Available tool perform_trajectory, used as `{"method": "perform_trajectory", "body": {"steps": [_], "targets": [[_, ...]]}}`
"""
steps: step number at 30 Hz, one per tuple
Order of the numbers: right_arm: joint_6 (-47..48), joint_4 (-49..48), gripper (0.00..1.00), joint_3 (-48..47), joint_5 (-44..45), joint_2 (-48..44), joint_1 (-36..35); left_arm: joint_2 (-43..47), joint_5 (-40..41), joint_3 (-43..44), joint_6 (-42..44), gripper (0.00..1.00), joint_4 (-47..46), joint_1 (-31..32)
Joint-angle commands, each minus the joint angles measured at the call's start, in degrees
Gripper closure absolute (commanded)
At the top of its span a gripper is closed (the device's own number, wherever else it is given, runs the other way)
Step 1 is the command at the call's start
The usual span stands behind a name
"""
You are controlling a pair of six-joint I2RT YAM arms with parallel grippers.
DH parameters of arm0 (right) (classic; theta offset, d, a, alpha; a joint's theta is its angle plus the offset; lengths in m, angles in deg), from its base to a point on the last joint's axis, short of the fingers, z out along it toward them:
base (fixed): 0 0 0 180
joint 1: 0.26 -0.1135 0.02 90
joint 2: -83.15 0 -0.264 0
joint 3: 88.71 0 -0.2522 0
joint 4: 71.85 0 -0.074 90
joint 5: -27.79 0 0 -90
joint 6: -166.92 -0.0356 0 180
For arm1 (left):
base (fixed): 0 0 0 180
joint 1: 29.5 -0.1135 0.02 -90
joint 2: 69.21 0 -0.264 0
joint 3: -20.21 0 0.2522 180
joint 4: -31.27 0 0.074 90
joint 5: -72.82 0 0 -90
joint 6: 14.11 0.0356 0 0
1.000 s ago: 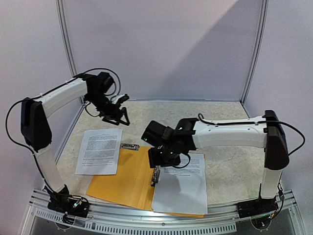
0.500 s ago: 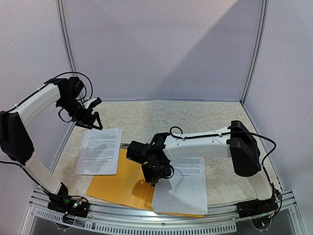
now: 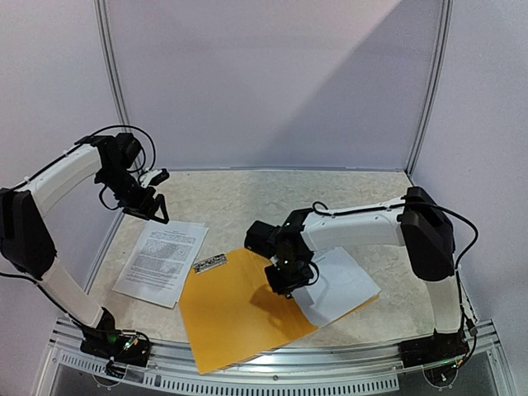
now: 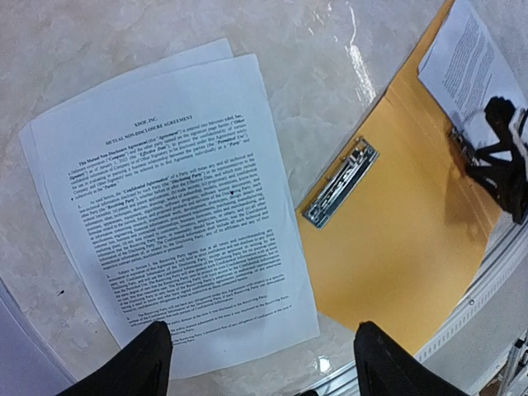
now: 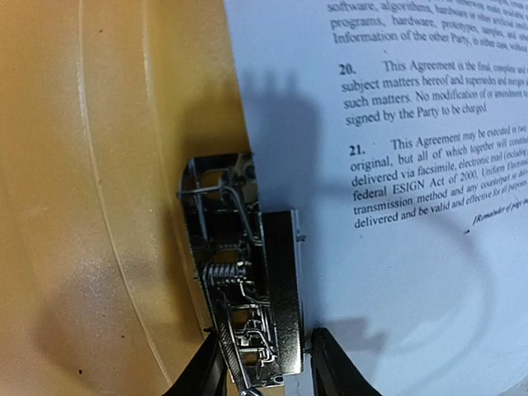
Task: Put the files into the folder
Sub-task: Move the folder with some files to the center of the board.
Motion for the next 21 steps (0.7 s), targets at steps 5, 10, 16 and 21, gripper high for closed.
{"method": "perform_trajectory", "body": {"steps": [5, 10, 16, 21], "targets": [[23.37, -0.60, 0.65, 2.68, -2.23, -1.82, 12.65, 0.77, 0.66, -4.47, 2.78, 0.24, -2.46, 3.24], [34.44, -0.59, 0.59, 1.76, -3.94, -2.07, 15.43, -2.16, 2.83, -5.24, 5.97, 0.27, -2.50, 12.67], [40.59, 1.14, 0.53, 2.27, -2.81, -5.30, 16.96, -11.48, 1.59, 0.74, 7.04, 0.40, -3.07, 17.36], [41.13, 1.81, 0.51, 2.20, -3.42, -7.78, 18.11, -20.45, 5.70, 5.37, 8.69, 0.43, -4.04, 18.72]]}}
